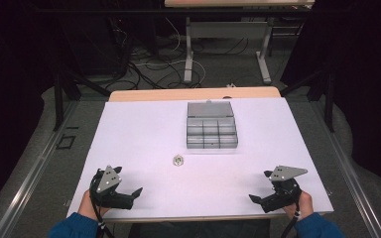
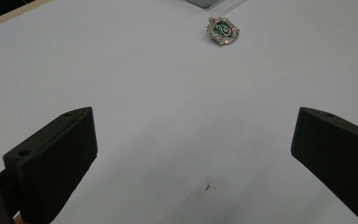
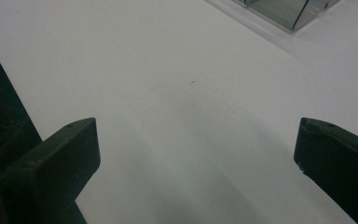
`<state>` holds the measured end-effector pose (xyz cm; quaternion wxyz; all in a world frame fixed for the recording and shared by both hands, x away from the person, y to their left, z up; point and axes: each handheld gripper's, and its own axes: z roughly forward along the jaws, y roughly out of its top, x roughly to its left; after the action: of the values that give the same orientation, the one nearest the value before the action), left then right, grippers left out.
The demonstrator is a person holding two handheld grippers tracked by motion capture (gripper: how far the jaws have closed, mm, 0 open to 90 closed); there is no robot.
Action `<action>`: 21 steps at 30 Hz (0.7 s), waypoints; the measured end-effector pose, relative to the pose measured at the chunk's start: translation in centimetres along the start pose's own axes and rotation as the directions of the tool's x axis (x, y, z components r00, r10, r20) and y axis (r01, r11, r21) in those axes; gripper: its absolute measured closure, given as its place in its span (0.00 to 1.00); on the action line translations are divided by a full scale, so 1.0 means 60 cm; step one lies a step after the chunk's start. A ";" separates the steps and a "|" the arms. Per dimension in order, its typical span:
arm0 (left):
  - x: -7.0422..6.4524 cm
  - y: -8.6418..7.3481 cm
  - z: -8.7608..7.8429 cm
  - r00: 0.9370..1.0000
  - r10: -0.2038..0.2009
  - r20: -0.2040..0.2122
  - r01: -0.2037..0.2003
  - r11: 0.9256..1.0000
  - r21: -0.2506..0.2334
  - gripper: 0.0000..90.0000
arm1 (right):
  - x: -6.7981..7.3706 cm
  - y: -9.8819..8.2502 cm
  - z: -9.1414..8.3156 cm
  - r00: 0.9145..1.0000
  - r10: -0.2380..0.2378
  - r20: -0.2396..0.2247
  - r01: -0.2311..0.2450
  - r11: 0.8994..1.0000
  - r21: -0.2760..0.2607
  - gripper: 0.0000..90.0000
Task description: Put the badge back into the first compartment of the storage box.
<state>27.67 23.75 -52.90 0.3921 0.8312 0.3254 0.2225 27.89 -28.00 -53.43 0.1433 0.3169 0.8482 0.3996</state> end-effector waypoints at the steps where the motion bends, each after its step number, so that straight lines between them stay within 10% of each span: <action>1: 0.000 0.000 0.000 1.000 -0.001 -0.001 0.001 1.000 -0.001 0.01 | 0.001 0.000 0.000 1.000 0.009 0.001 -0.009 1.000 0.004 0.00; 21: 0.000 0.000 0.002 1.000 -0.002 0.004 0.002 1.000 0.005 0.01 | 0.004 0.021 0.029 1.000 -0.019 -0.020 0.019 1.000 0.012 0.00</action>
<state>27.72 23.68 -52.96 0.3909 0.8322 0.3261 0.2197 29.08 -26.21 -53.56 0.1366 0.3058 0.8550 0.3960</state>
